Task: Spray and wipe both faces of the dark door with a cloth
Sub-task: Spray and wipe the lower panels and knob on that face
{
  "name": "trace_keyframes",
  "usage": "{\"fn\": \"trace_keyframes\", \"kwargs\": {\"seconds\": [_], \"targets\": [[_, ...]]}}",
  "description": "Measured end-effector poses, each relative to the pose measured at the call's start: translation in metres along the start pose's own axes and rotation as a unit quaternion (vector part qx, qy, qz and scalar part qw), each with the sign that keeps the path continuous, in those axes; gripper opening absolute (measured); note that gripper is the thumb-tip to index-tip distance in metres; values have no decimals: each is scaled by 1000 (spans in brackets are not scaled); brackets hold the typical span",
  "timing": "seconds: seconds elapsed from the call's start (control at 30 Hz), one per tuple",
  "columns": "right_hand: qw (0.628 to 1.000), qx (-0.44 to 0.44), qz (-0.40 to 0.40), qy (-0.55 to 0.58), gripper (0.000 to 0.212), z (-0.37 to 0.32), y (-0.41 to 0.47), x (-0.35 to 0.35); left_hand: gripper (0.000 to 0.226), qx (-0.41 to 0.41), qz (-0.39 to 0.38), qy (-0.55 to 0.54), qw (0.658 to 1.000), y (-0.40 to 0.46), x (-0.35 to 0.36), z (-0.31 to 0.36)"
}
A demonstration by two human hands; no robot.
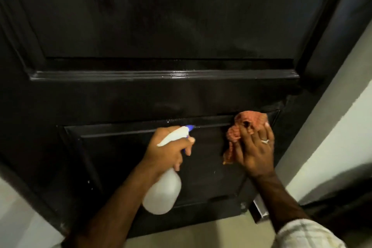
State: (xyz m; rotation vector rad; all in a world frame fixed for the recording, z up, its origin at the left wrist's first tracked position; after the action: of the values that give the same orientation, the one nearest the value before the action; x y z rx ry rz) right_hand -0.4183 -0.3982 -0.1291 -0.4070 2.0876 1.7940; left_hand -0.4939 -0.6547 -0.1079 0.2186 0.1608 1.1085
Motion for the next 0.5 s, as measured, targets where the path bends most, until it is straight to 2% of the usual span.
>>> {"fn": "trace_keyframes", "kwargs": {"seconds": [0.13, 0.23, 0.33, 0.4, 0.5], "targets": [[979, 203, 23, -5, 54, 54, -3, -12, 28, -47, -12, -1, 999, 15, 62, -30], [966, 244, 60, 56, 56, 40, -2, -6, 22, -35, -18, -21, 999, 15, 70, -36], [947, 285, 80, 122, 54, -12, -7, 10, 19, -13, -6, -41, 999, 5, 50, -30], [967, 211, 39, 140, 49, -61, -15, 23, 27, 3, 4, -43, 999, -4, 31, -23], [986, 17, -40, 160, 49, -114, -18, 27, 42, -1, 28, -51, 998, -11, 1, -14]]}}
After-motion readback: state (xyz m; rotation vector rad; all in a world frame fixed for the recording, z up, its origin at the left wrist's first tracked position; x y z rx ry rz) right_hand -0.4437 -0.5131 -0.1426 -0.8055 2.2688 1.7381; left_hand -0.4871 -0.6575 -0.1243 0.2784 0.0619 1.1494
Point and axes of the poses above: each hand's wrist, its own y-axis towards the middle knuckle, its own x-axis out of the palm, z = x × y, the point moved 9 cm from there along y, towards the middle knuckle, and after that the axes turned 11 degrees about x, right-handed, at the moved point
